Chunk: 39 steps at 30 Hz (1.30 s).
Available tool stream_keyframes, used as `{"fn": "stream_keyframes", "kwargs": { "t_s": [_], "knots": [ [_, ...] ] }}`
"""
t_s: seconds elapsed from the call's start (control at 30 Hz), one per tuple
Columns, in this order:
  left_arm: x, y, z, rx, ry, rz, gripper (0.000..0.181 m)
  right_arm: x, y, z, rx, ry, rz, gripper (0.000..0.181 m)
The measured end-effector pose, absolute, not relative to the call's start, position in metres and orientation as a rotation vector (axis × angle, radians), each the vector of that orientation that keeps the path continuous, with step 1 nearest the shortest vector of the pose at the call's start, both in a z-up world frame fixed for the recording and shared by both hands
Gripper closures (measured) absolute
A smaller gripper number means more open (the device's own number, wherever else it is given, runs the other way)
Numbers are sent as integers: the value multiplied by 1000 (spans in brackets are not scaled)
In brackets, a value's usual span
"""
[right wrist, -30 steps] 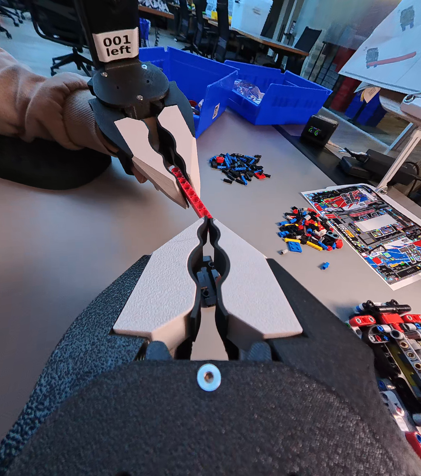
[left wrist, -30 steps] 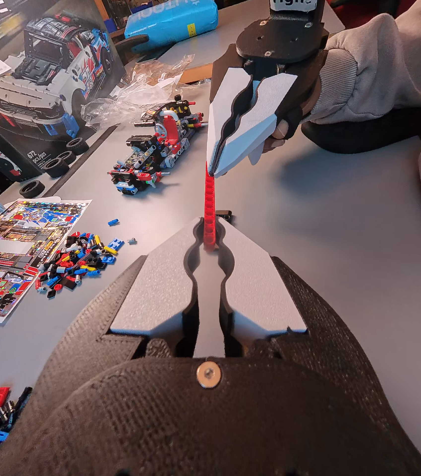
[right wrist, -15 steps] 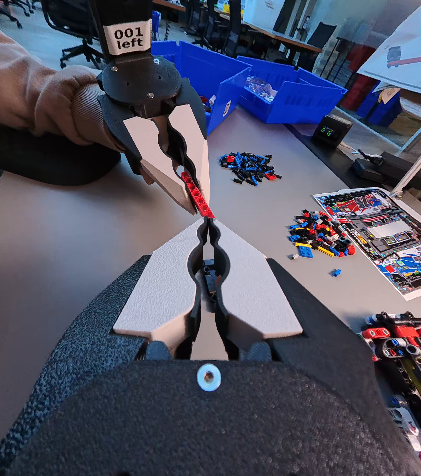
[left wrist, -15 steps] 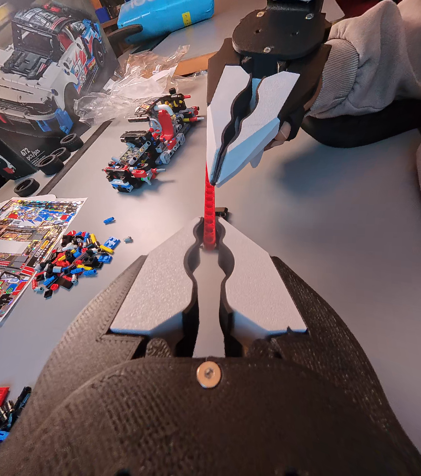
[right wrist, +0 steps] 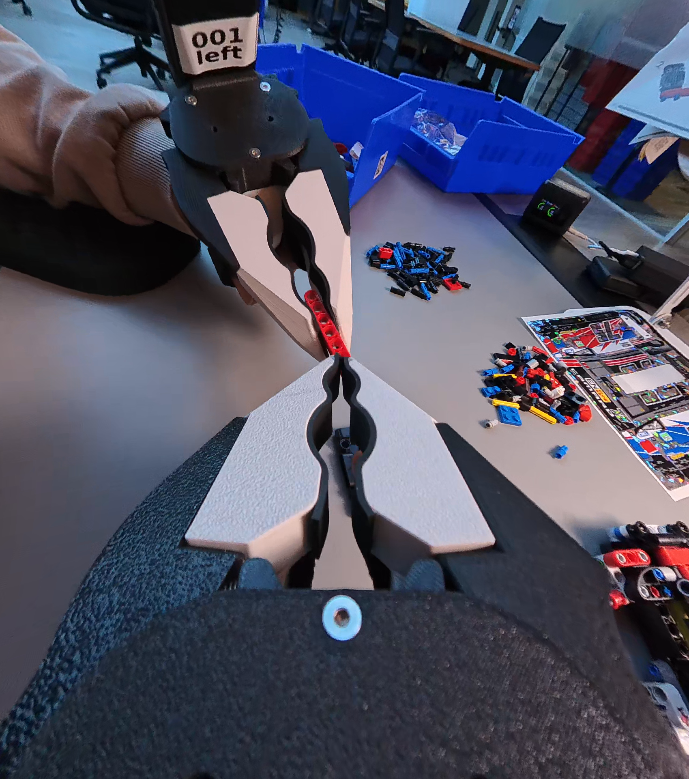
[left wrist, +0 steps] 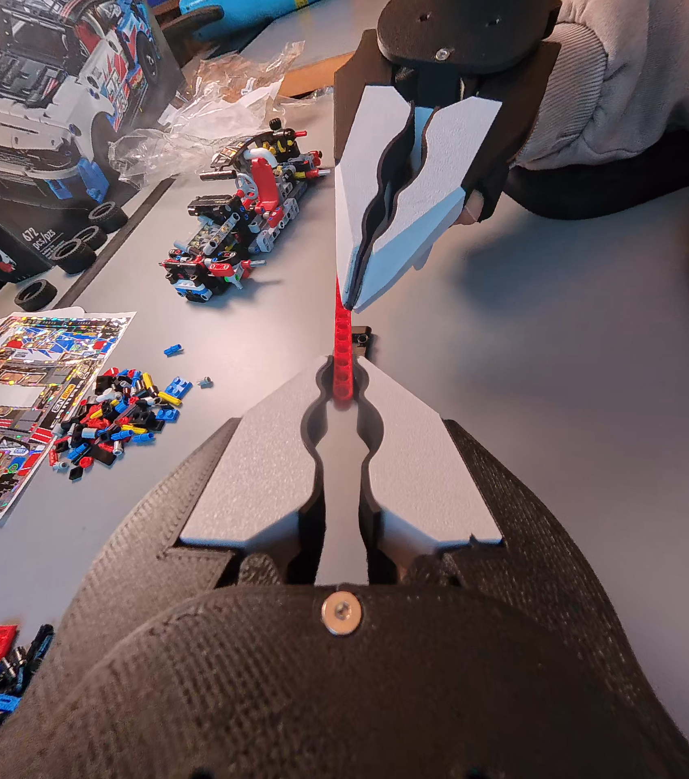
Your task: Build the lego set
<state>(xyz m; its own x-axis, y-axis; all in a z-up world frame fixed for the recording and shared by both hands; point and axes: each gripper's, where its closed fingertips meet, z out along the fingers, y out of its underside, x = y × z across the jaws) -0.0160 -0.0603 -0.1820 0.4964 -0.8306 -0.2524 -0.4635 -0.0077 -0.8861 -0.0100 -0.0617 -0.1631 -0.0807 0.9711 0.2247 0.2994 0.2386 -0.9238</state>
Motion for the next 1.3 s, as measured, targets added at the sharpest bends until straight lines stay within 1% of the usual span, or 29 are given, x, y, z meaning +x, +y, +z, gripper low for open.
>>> {"fn": "stream_keyframes", "kwargs": {
  "t_s": [0.63,0.8,1.3],
  "knots": [
    [-15,-59,-190,-1667,1160,-353,176,-22,-67,-173,-1290,-1635,771,181],
    [-15,-60,-189,-1664,1163,-349,176,-25,-71,-166,-1286,-1617,802,181],
    [-10,-65,-193,-1661,1210,-322,176,-31,-78,-170,-1284,-1650,789,181]
  ]
}}
